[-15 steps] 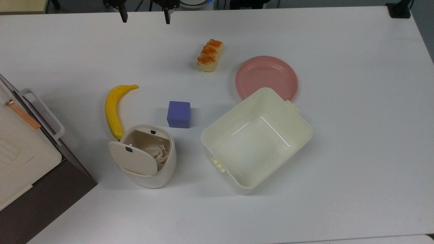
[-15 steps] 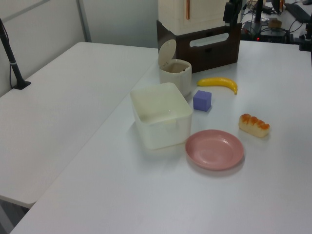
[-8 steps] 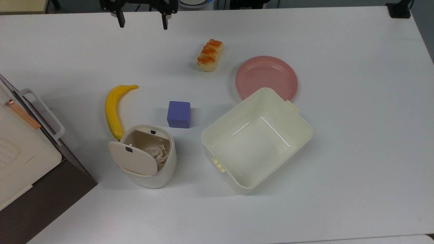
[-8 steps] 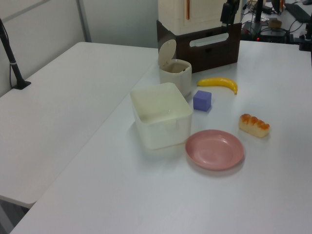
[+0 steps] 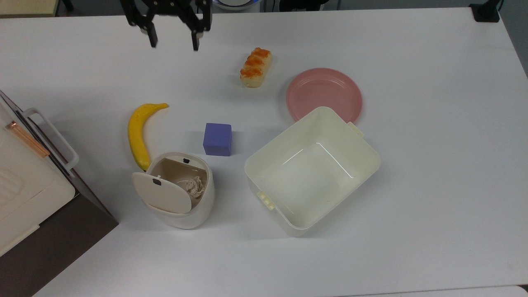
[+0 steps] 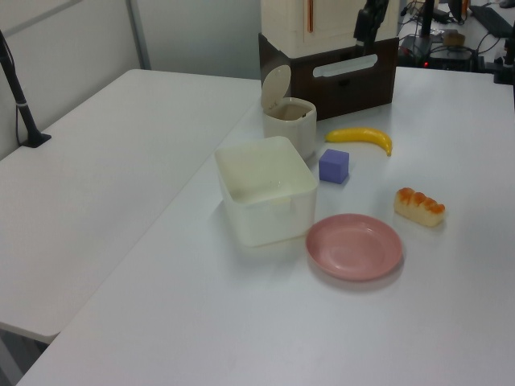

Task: Close the trash can
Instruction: 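Move the gripper down toward the open lid of the cream trash can, then lower the gripper onto the raised lid and push it over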

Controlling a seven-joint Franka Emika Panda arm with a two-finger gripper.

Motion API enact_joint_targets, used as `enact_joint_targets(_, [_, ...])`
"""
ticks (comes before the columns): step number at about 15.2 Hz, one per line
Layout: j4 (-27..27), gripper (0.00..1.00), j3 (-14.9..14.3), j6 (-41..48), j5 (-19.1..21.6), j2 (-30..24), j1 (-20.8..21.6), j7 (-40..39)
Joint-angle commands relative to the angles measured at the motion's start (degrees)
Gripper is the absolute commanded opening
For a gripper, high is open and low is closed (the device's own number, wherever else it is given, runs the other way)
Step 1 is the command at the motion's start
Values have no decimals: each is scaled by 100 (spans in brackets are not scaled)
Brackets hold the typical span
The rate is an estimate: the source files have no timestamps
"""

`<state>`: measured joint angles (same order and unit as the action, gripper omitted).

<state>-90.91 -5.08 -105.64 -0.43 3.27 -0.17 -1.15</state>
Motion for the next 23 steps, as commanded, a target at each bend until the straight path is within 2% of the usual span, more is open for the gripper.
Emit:
enact_joint_targets(1, [-16,6,-46,-535,-107,191,175,369])
enact_joint_targets(2, [81,0,-46,-571,-98,279,175,422])
enact_joint_targets(4, [230,0,-46,-755,-107,490,175,772])
enact_joint_targets(8, [634,0,-54,-1335,-107,955,140,2229])
enact_joint_targets(13, [1627,0,-98,-1494,-107,1772,69,3391])
enact_joint_targets(15, [2197,0,-107,-1512,-116,2238,-62,4093])
enact_joint_targets(17, [2690,0,-116,-1503,-177,2555,-89,4429])
enact_joint_targets(23, [3500,0,-186,-1468,-283,3223,-80,4921])
